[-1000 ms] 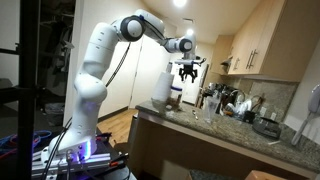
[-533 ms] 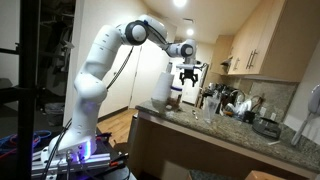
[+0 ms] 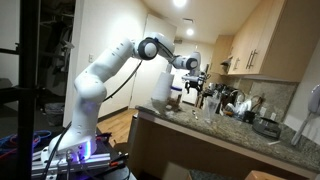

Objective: Put the silver spoon inside the clear bottle

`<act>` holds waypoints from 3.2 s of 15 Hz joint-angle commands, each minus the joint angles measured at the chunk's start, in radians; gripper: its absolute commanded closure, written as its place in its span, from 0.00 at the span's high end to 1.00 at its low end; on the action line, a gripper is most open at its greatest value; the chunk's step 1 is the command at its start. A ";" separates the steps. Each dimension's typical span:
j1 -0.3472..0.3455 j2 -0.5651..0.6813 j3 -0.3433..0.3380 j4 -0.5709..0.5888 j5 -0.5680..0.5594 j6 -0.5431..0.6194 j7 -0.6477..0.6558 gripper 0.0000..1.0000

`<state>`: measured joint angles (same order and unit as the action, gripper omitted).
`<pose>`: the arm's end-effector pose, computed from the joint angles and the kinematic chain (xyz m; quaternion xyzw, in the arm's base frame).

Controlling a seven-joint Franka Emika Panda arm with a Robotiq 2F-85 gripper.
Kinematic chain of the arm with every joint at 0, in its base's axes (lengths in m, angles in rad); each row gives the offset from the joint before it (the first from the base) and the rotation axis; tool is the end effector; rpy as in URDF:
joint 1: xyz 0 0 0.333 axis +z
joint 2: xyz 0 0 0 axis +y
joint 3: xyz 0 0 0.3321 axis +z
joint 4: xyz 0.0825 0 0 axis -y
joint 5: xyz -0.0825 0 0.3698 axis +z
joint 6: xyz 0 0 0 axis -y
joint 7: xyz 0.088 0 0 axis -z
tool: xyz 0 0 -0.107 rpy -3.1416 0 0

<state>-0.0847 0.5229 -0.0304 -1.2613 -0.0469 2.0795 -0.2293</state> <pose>0.7270 -0.0808 0.5053 0.9864 0.0678 0.1400 0.0539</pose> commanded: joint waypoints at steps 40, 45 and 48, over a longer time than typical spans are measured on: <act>-0.087 0.332 0.037 0.137 0.058 0.142 -0.067 0.75; -0.082 0.330 0.043 0.146 0.067 0.100 -0.061 0.43; -0.084 0.328 0.041 0.151 0.066 0.080 -0.055 0.19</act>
<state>-0.1537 0.8215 0.0144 -1.1260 0.0145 2.1905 -0.2802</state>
